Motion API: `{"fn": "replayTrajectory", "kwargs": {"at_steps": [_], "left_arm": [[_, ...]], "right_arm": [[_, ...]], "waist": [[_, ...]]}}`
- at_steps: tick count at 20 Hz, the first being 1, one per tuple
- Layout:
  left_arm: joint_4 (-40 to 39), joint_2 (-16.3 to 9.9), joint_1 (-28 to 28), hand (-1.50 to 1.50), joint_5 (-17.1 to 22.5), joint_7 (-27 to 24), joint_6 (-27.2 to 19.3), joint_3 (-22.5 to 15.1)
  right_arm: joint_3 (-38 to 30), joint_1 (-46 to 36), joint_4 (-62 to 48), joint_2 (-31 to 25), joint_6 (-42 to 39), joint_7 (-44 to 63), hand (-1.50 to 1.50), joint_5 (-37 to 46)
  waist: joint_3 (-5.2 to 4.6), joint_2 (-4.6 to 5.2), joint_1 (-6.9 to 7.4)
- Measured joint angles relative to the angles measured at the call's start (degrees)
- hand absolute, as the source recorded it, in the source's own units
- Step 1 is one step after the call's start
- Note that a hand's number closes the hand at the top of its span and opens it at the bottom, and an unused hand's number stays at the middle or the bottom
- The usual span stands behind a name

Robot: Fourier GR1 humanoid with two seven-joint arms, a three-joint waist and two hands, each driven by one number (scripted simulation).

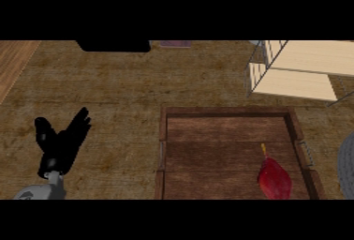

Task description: Pick the lemon from the tray and place it in the tiered shelf

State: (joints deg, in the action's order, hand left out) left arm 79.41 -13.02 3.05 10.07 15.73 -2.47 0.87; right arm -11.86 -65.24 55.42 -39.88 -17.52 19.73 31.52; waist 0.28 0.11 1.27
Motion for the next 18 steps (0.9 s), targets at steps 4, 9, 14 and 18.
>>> {"fn": "replayTrajectory", "kwargs": {"at_steps": [4,9,14,18], "left_arm": [[-0.2,0.0,0.2,0.00,-0.1,0.0,0.7,0.2],[-0.4,0.3,0.2,0.00,-0.4,-0.2,0.8,0.6],[-0.6,0.7,0.7,0.00,-0.7,0.6,0.9,0.7],[-0.9,0.8,0.7,0.00,-0.8,0.1,1.1,1.1]], "right_arm": [[0.3,-1.5,-6.0,0.2,3.4,-4.3,1.50,2.1],[0.0,-4.3,-11.9,0.3,5.2,-9.1,1.50,3.0],[-0.6,-5.1,-16.0,-0.1,6.1,-13.2,1.50,3.3],[0.8,-6.0,-18.2,-1.5,5.1,-15.1,1.50,5.3]], "waist": [[0.01,0.02,0.03],[0.05,0.00,0.03],[0.08,-0.05,-0.07],[0.10,-0.06,-0.09]]}}
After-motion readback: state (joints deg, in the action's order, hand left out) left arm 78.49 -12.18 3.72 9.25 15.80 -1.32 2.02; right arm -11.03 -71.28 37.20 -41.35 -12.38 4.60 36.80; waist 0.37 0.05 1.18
